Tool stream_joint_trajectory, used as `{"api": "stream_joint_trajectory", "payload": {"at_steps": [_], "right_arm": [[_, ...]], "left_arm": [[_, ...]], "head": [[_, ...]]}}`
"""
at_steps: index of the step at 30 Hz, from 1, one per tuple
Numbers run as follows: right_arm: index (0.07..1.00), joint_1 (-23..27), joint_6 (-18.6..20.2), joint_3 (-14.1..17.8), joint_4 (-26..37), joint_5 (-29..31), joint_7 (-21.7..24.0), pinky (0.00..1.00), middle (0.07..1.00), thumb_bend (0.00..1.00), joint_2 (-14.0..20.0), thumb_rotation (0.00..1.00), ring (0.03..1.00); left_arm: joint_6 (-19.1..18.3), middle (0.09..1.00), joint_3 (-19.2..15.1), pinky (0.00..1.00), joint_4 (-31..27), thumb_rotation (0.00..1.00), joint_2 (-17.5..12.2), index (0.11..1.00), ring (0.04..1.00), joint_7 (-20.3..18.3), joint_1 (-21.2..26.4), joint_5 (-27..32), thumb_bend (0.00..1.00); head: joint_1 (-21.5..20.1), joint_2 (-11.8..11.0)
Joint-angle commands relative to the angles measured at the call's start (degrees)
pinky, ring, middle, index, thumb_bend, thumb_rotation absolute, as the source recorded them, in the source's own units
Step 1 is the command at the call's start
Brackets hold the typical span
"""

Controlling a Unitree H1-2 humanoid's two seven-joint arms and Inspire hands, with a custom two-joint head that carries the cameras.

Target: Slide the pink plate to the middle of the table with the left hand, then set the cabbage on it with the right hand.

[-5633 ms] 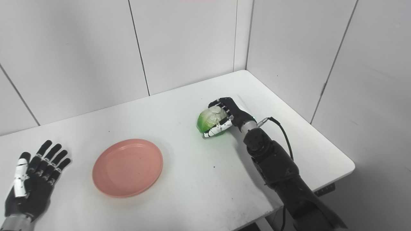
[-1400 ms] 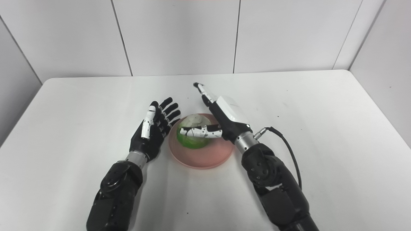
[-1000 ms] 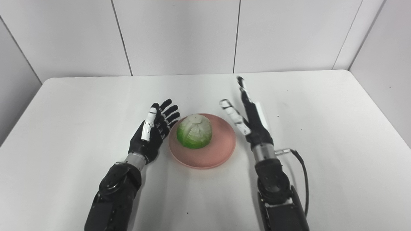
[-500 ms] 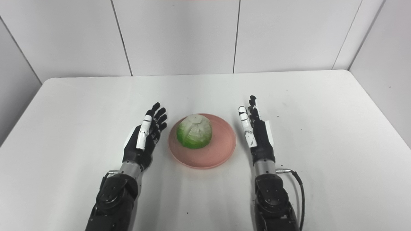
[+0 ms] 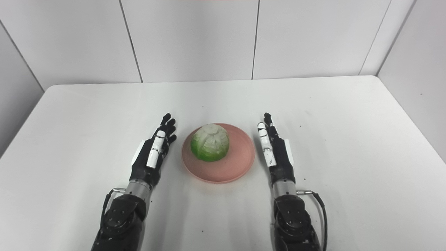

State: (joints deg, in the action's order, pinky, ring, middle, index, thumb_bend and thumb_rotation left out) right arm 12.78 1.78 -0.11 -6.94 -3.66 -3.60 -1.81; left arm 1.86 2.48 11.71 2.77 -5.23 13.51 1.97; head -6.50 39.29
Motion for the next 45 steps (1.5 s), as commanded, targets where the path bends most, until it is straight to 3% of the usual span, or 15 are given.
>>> {"api": "stream_joint_trajectory", "payload": {"at_steps": [1, 16, 27, 36, 45], "right_arm": [[0.936, 1.23, -0.14, -0.42, -0.12, 0.62, 0.76, 0.95, 0.94, 0.17, -0.45, 1.0, 0.94], [0.951, 1.78, 1.81, -0.38, -0.17, -0.2, 0.51, 0.99, 0.969, 0.21, 0.38, 1.0, 0.98], [0.952, 1.85, -0.17, -0.71, -0.88, -0.11, 1.14, 0.96, 0.959, 0.2, 0.67, 1.0, 0.958], [0.952, 1.87, 1.23, -0.18, -0.38, 0.36, 0.79, 0.98, 0.968, 0.19, 0.36, 1.0, 0.973], [0.954, 1.98, 0.09, -0.6, -1.08, -0.16, 0.84, 0.97, 0.964, 0.2, 0.97, 1.0, 0.965]], "left_arm": [[1.86, 0.981, -0.18, 1.0, 0.86, 1.0, -0.3, 0.97, 0.992, 0.85, 0.48, -0.64, 0.43], [1.98, 0.968, -0.8, 0.98, 1.57, 1.0, -0.06, 0.961, 0.975, 1.09, 0.92, -0.63, 0.43], [2.13, 0.962, -0.92, 0.99, 2.18, 1.0, -0.08, 0.959, 0.972, 1.01, 1.09, -0.49, 0.43], [2.06, 0.963, -1.24, 0.98, 2.08, 1.0, 0.02, 0.959, 0.971, 0.93, 1.07, -0.09, 0.43], [2.3, 0.957, -1.53, 0.98, 2.48, 1.0, 0.17, 0.956, 0.967, 1.03, 1.36, -0.04, 0.43]], "head": [[0.32, -0.03], [0.36, -0.21], [0.45, -0.65], [0.6, -0.8], [0.71, -1.14]]}}
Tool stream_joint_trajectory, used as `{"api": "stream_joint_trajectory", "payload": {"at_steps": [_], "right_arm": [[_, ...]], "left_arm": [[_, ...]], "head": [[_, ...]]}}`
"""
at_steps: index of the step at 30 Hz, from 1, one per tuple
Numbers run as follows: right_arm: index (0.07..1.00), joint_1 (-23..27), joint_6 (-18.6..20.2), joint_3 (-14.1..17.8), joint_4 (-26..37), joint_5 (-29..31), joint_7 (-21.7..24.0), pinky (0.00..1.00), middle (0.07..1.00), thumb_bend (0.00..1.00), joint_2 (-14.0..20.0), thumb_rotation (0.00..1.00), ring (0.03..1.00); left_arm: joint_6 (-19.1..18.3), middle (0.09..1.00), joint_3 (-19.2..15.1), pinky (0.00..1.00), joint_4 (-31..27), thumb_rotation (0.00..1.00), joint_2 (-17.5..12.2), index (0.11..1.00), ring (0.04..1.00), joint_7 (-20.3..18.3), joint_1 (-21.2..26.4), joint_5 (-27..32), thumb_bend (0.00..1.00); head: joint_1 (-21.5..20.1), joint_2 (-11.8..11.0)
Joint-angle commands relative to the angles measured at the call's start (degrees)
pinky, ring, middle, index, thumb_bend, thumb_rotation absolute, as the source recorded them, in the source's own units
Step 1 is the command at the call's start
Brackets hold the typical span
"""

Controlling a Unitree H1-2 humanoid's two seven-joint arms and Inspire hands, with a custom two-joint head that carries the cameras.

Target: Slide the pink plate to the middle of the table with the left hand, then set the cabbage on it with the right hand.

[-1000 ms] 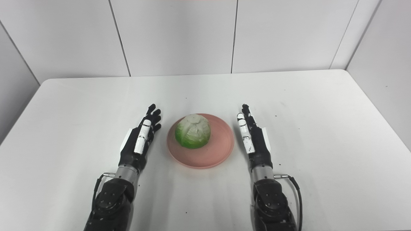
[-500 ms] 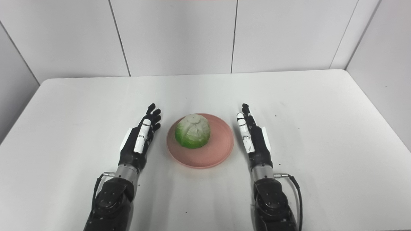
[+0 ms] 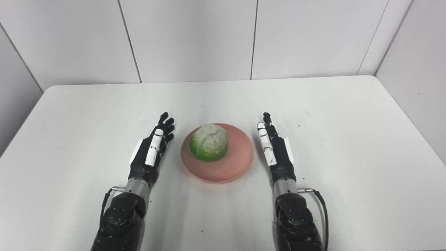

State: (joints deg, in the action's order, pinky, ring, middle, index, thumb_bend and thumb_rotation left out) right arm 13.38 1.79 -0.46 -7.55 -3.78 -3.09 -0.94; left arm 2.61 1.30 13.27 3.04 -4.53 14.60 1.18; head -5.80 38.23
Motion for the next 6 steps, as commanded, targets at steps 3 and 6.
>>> {"api": "stream_joint_trajectory", "payload": {"at_steps": [3, 6], "right_arm": [[0.95, 1.45, -0.24, -0.24, -0.75, 0.11, 0.48, 0.96, 0.957, 0.19, 0.24, 1.0, 0.954], [0.946, 1.5, -0.52, -0.32, -1.01, 0.07, 0.52, 0.95, 0.954, 0.19, 0.36, 1.0, 0.948]], "left_arm": [[1.53, 0.959, -0.33, 0.98, 1.0, 1.0, 0.01, 0.956, 0.968, 0.37, 0.31, 0.67, 0.43], [1.37, 0.956, -0.38, 0.98, 1.08, 1.0, 0.12, 0.954, 0.967, 0.44, 0.35, 0.72, 0.43]], "head": [[-0.07, -0.14], [0.14, -0.19]]}}
